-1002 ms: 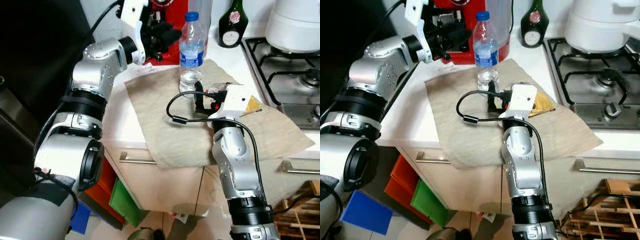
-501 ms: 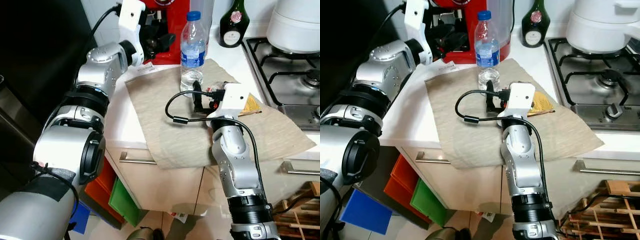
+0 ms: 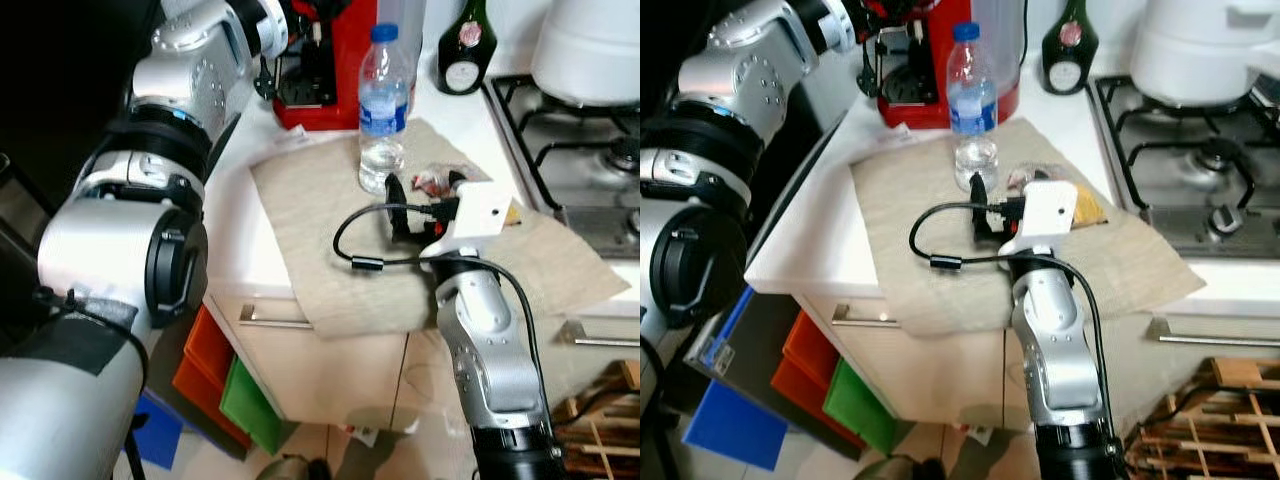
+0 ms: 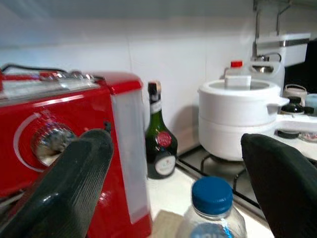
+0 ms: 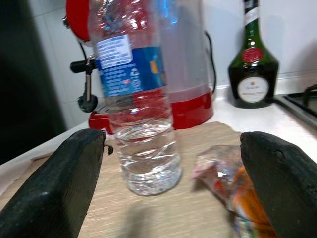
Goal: Restocking fridge
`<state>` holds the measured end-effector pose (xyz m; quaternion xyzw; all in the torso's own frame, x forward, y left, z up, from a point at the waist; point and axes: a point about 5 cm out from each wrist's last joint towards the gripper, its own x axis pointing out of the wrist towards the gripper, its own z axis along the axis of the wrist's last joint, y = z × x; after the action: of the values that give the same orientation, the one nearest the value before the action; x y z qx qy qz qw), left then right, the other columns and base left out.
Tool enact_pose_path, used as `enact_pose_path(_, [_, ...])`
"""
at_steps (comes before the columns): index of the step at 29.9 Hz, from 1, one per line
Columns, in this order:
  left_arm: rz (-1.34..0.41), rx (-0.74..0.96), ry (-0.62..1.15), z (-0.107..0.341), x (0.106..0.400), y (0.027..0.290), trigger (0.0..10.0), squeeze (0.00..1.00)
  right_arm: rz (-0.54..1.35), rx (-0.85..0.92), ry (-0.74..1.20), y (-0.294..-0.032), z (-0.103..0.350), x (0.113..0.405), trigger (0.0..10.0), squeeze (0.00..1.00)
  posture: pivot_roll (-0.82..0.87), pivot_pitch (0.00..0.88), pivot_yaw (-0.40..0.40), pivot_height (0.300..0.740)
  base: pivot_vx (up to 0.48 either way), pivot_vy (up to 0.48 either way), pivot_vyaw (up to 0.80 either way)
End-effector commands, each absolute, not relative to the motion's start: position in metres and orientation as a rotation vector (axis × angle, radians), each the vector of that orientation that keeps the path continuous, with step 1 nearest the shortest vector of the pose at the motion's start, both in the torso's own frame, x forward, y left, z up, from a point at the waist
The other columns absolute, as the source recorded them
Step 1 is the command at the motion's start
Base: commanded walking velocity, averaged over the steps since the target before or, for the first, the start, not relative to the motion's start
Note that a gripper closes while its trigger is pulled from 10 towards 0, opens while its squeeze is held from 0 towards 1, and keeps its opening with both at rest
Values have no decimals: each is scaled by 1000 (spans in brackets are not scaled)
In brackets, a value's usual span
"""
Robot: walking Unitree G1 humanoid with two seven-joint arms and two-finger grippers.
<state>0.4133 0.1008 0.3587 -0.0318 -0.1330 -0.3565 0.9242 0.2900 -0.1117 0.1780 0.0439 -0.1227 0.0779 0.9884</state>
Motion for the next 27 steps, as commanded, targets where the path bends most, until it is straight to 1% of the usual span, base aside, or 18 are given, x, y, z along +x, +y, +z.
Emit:
enact_pose_path(1, [-718,-66,-291,370,413,102,10000,1000,162,89,-256,-108,183,284,10000,0,-88,10,213,740,0,0,0])
enact_pose_path(5, [-757,-67,-253,363,413,93,10000,1000,149,93,-238,-109,181,276,10000,0,-99,29,219,740,0,0,0])
enact_pose_path(8, [-775,-73,-230,357,414,88,10000,1000,146,95,-227,-108,179,272,10000,0,-105,39,219,740,0,0,0])
enact_pose_path(10, [-790,-98,-220,354,413,86,10000,1000,148,91,-218,-108,178,269,10000,0,-112,62,213,740,0,0,0])
enact_pose_path(12, [-789,-109,-218,353,414,85,10000,1000,149,90,-215,-108,178,268,10000,0,-112,62,213,740,0,0,0])
enact_pose_path(13, [-795,-118,-221,353,413,85,10000,1000,149,89,-209,-108,179,265,10000,0,-116,84,203,740,0,0,0])
enact_pose_path(18, [-801,-134,-221,353,413,83,10000,1000,162,85,-181,-107,177,259,10000,0,-111,127,183,740,0,0,0])
enact_pose_path(19, [-793,-135,-217,352,414,84,10000,945,165,85,-176,-107,176,258,10000,0,-110,133,180,740,0,0,0])
enact_pose_path(20, [-785,-137,-216,351,414,85,10000,0,168,84,-173,-107,176,258,10000,0,-108,141,177,740,0,0,0])
enact_pose_path(25, [-755,-128,-169,338,417,90,10000,0,187,89,-160,-103,178,258,10000,0,-92,186,169,740,0,0,0])
enact_pose_path(27, [-756,-128,-162,336,417,90,10000,0,187,91,-153,-102,178,258,10000,0,-89,188,169,740,0,0,0])
